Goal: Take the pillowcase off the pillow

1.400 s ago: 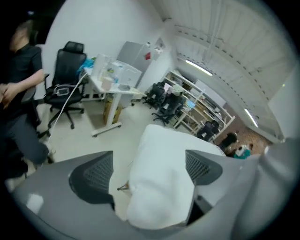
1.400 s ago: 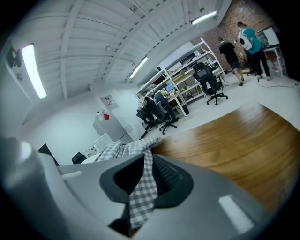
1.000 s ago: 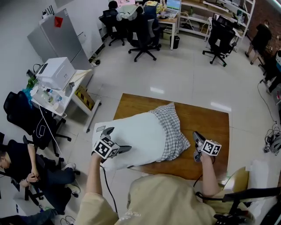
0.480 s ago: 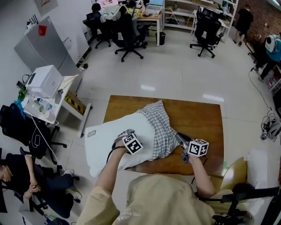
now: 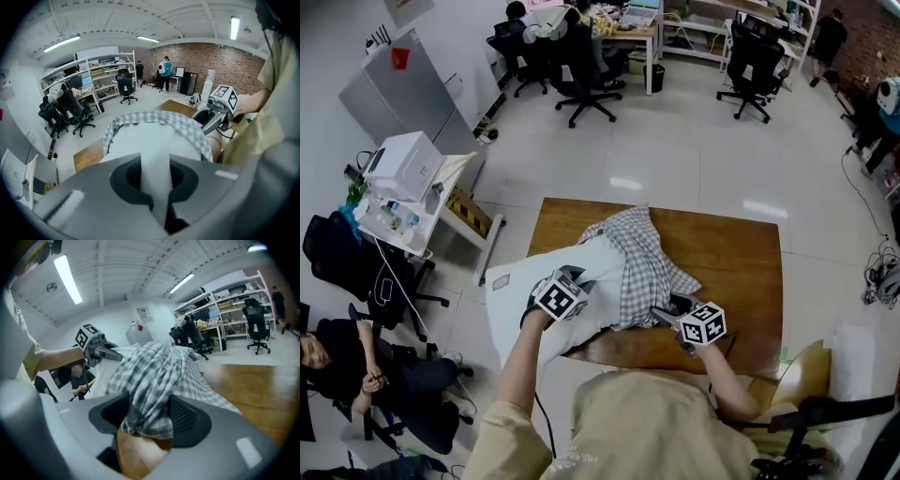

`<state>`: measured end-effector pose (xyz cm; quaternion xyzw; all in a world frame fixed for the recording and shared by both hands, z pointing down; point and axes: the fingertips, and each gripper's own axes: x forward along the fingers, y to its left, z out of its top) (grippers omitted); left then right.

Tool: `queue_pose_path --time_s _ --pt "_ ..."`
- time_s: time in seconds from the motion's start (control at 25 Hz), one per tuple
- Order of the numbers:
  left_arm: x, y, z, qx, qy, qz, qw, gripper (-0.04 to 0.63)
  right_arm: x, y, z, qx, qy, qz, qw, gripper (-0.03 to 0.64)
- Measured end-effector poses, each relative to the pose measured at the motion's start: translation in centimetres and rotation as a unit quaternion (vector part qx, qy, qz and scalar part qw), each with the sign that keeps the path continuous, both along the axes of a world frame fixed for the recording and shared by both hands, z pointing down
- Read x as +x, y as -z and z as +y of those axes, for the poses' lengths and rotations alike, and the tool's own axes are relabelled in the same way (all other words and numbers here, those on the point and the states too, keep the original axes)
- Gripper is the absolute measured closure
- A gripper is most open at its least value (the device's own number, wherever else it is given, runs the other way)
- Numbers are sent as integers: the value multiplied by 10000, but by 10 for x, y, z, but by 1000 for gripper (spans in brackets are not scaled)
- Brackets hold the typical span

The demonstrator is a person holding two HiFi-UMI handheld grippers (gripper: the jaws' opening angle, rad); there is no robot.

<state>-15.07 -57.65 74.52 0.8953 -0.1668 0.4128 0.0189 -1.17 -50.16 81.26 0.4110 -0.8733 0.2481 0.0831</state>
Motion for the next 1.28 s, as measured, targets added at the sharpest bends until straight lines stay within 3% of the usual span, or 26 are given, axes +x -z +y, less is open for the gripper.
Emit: queue_pose_path --time_s 0.12,0.2,0.24,0.4,0.44,0.52,0.6,0.68,0.76,0.92,1.0,1.12,1.2,1.28 --pt "0 4 4 6 -100 80 9999 577 9 -11 -3 -100 113 529 9985 454" --pt "2 12 13 -20 -351 266 9990 577 36 -22 -8 117 -41 1033 9946 562" --pt "5 16 20 -50 -547 370 9978 575 56 -33 -10 158 -203 1220 9922 585" --pt "14 25 54 -275 -1147 581 9913 577 152 -95 -16 -741 -1333 1026 9830 598" --pt "14 26 58 -288 -1204 595 9905 577 170 -105 -16 -931 -1485 1090 9785 598" --pt "14 25 62 -238 -1257 566 9902 577 181 -105 -15 -1075 -1316 1040 9800 598" --pt "15 24 60 -159 -1209 561 9909 577 179 -76 -14 -962 -1145 477 9876 569" --pt "17 25 55 -93 -1097 601 9921 577 189 -33 -14 -631 -1436 -254 9873 437" --pt "19 27 52 -58 -1015 624 9929 577 205 8 -13 -231 -1806 -667 9810 345" --pt "22 26 54 -53 -1026 623 9928 577 214 96 -39 703 -2291 -1150 9640 341" --pt "24 24 57 -81 -1073 636 9922 577 184 121 -67 835 -1912 -1226 9703 357" --pt "26 29 65 -44 -1103 656 9917 577 99 88 -117 230 -695 -562 9957 337" --pt "29 30 74 -36 -1102 653 9918 577 58 44 -137 -346 -189 24 9992 334" --pt "34 31 83 19 -1067 675 9920 577 42 15 -145 -746 -72 333 9966 349"
